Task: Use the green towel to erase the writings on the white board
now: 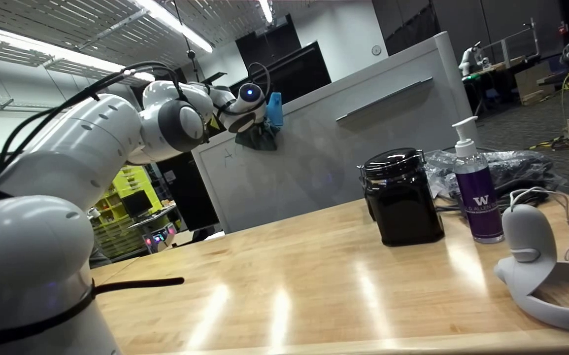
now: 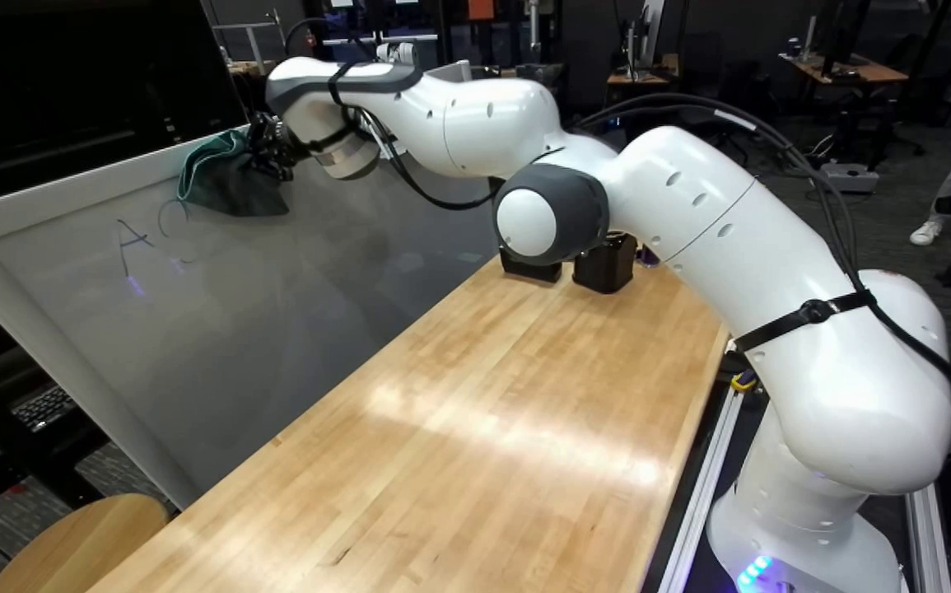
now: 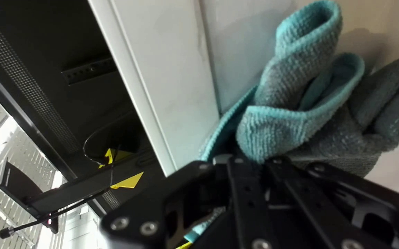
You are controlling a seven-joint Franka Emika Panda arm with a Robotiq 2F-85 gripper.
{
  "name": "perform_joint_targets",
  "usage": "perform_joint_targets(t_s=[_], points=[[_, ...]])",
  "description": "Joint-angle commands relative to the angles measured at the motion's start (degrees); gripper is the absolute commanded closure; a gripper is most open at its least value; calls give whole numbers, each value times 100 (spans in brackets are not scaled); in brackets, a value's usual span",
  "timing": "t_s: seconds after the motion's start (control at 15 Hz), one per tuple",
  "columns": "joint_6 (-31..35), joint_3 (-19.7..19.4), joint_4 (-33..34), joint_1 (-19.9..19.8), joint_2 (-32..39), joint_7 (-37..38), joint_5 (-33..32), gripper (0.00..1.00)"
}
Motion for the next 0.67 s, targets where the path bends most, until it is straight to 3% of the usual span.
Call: perform_joint_targets(t_s=[0.0,0.33,0.47,0.6], points=[[467,-59,43,250,208,409,12,98],[1351,-63,-613,622,92,1873,255,98],[1805,16,-892,847,18,2252,422,98],[2468,343,-678,1030,179,2159,731,98]])
